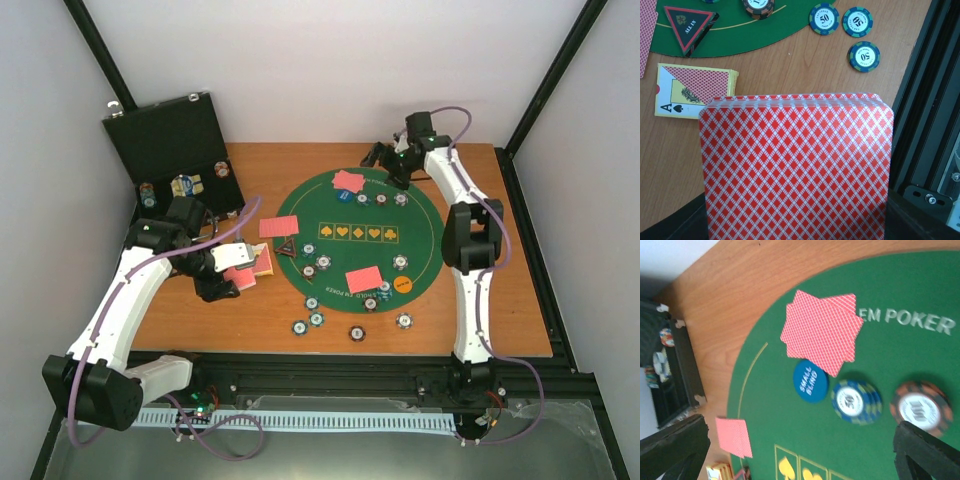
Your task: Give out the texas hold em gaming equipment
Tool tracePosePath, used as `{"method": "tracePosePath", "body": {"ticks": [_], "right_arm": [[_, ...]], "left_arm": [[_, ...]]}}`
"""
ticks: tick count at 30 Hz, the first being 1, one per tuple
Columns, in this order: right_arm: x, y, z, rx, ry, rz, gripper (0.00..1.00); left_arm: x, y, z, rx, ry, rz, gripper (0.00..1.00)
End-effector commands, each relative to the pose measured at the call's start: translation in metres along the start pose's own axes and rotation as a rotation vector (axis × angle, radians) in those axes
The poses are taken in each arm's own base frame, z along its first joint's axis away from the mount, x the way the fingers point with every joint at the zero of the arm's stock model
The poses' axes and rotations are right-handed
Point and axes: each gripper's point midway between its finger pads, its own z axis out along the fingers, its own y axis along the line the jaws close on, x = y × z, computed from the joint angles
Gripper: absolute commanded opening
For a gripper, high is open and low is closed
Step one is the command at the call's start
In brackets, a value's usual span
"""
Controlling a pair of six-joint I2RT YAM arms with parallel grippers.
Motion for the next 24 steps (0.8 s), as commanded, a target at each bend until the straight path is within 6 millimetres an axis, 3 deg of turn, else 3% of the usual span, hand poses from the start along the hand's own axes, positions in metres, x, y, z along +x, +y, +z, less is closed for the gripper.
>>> {"method": "tracePosePath", "body": {"ticks": [1,6,12,17,18,24], "right_arm": [[0.018,-0.024,-0.023,0.147,-0.01,0.007,1.0],[0.037,-0.016,-0.035,0.171,-0.012,-0.019,1.0],[0.056,0.02,-0.059,0.126,-0.036,-0.084,1.0],[0.088,0.037,-0.081,0.039,-0.047,-0.105,1.0],[0.106,0.038,-0.077,0.03,-0.022,-0.109,1.0],[0.158,0.041,-0.089,-0.029,0.011,-0.132,1.0]], "left_arm": [[-0.006,-0.001,-0.003,0.016,-0.015,0.011,0.31],[-0.004,0.004,0.0,0.006,-0.002,-0.002,0.3],[-0.005,0.005,-0.003,-0.008,-0.002,-0.007,0.3],[-0.007,0.005,-0.006,-0.015,-0.007,-0.011,0.3],[-0.007,0.005,-0.007,-0.016,-0.008,-0.012,0.3],[-0.005,0.002,-0.008,-0.02,-0.006,-0.021,0.3]]}}
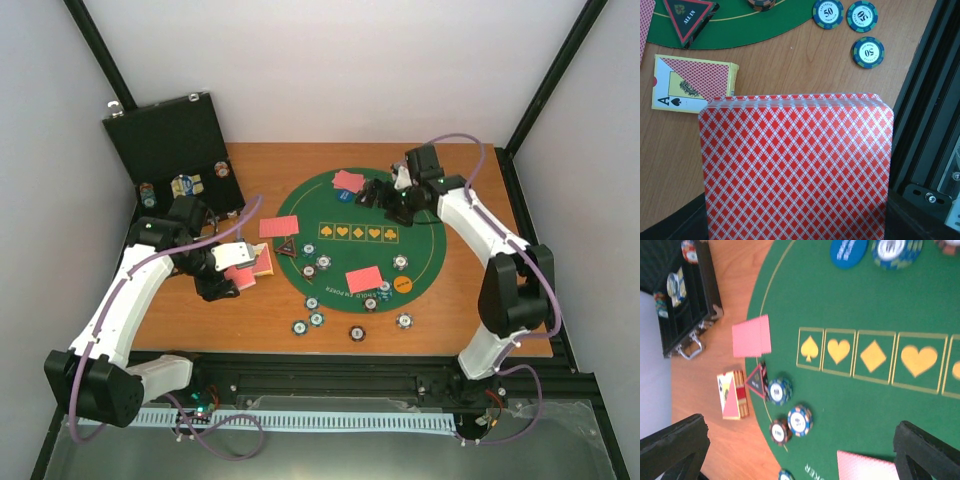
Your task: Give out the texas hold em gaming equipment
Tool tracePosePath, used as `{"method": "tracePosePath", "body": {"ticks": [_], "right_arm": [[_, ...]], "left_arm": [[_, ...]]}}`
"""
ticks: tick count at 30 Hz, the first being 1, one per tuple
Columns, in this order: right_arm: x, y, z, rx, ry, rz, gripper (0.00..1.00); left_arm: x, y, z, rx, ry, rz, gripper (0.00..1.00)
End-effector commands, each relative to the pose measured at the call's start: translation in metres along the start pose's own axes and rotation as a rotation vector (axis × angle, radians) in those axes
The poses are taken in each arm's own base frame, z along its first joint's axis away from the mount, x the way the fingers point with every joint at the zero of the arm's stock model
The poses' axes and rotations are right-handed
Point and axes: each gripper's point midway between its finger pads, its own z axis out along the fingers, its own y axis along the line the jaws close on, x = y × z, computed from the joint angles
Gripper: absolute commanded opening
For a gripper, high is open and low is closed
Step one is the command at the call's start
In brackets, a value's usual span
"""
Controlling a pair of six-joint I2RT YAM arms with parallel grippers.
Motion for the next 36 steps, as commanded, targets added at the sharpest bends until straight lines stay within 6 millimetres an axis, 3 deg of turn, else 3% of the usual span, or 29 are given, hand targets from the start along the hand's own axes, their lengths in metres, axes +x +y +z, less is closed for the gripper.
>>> {"method": "tracePosePath", "body": {"ticks": [1,9,14,23,32,36], "right_arm": [[0.03,0.012,-0.001,-0.07,0.007,-0.029,1.0],[0.102,0.018,-0.007,-0.136,0.094,-0.028,1.0],[0.129,0.015,-0.016,-0.161,0.132,0.01,1.0],[0.149,0.028,-0.017,-0.189,0.132,0.039,1.0],[0.165,0.035,0.002,-0.207,0.155,0.026,1.0],[0.174,0.052,0.009,-0.238,0.176,-0.004,1.0]], "left_arm": [[-0.007,-0.001,-0.012,-0.028,-0.03,0.0,0.31],[-0.007,-0.001,-0.011,-0.034,-0.038,-0.028,0.3],[-0.013,0.0,-0.013,-0.038,-0.068,-0.034,0.3],[-0.009,0.002,-0.008,-0.054,-0.058,-0.026,0.3],[-0.003,-0.007,-0.004,-0.036,-0.054,-0.008,0.3],[-0.008,-0.007,-0.007,-0.032,-0.075,-0.014,0.31]]}}
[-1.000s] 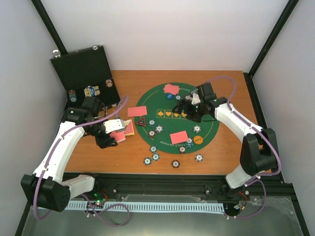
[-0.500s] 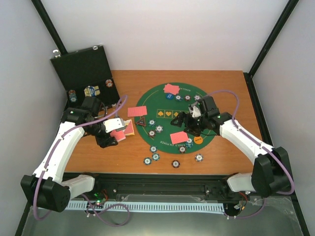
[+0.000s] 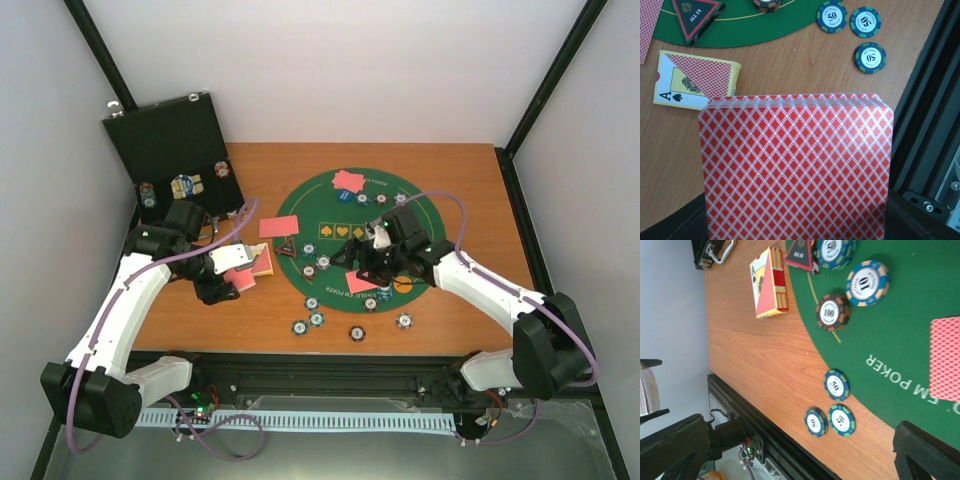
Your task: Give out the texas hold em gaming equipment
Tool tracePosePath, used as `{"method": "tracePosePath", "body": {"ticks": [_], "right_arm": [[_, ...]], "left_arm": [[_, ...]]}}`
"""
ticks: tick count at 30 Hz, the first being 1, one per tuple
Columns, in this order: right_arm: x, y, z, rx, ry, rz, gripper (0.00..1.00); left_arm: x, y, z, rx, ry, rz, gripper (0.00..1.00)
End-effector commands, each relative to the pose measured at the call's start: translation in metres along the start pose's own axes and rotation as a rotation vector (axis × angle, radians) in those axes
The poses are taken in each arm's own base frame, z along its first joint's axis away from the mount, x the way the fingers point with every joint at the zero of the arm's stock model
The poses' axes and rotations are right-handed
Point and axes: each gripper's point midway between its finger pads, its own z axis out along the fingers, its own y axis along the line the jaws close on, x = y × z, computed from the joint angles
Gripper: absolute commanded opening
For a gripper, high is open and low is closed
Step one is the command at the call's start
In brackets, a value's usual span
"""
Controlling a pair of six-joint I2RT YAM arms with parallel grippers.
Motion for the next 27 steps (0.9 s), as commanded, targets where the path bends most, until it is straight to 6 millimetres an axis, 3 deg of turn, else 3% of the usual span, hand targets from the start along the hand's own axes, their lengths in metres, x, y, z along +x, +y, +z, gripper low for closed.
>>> {"method": "tracePosePath", "body": {"ticks": [1,9,23,27], "right_arm": [[0.004,0.022,0.013,-0.061,0.003,-0.036,1.0],[0.026,0.056,0.027,-0.166,0.047,-0.102,1.0],[0.049,0.082,0.041,-0.252,0.071,-0.133,1.0],[0.054,0.089,0.049,-0.254,0.087,-0.139,1.0]], "left_arm": [[-0.014,-0.004,-0.009,0.003,-0.065,0.023,0.31],[-0.027,-0.009,-0.019,0.019,-0.134,0.033,0.31],[-0.031,-0.005,-0.025,-0.014,-0.146,0.039,0.3],[-0.034,-0.003,-0.027,-0.02,-0.152,0.045,0.25]]}}
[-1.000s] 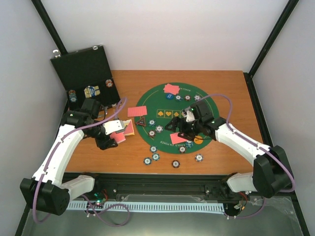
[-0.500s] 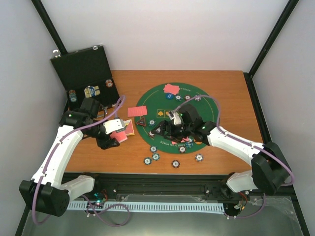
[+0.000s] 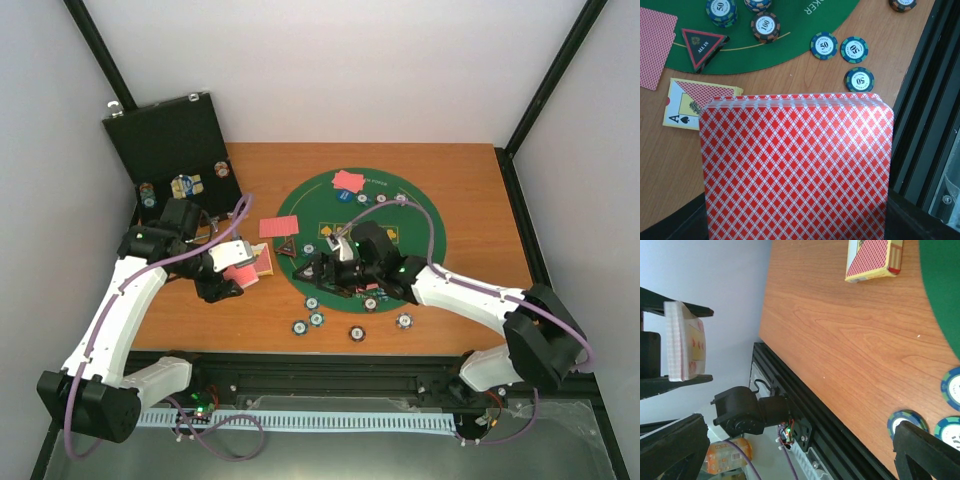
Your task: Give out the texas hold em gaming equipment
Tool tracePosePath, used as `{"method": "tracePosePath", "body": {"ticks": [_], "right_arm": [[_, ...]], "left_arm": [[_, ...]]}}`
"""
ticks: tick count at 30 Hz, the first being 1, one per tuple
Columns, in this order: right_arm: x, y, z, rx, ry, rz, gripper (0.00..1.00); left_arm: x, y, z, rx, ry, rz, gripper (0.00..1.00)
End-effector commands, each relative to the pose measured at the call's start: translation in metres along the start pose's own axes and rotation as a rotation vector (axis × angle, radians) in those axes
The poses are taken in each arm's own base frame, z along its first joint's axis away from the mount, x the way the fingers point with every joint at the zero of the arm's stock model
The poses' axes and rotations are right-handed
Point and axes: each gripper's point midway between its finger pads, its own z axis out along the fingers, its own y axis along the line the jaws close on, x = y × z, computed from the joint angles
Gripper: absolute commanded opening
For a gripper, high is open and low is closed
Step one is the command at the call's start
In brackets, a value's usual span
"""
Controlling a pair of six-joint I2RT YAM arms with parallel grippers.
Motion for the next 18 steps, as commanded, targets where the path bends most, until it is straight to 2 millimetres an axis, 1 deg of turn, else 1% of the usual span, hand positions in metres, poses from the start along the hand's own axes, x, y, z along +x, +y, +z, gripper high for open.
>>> {"method": "tracePosePath", "body": {"ticks": [1,4,8,11,18], "right_arm": [[0.003,0.011,0.014,-0.021,0.009,-0.015,1.0],[0.006,0.018,0.025,-0.035,0.028,-0.021,1.0],[0.009,0.033,0.035,-0.06,0.042,-0.035,1.0],[0.009,0.039,0.042,-0.073,0.046,-0.036,1.0],[0.013,0.051,0.05,-0.116,0.045,-0.037,0.99]], "left_arm": [[-0.019,0.003,-0.015,-0.034,-0.068,0.033,0.24],[-0.02,0.003,-0.018,-0.047,-0.076,0.044,0.24],[-0.021,0.002,-0.021,-0.052,-0.079,0.048,0.24],[-0.019,0.0,-0.021,-0.046,-0.072,0.047,0.24],[-0.01,0.0,-0.015,-0.048,-0.04,0.05,0.24]]}}
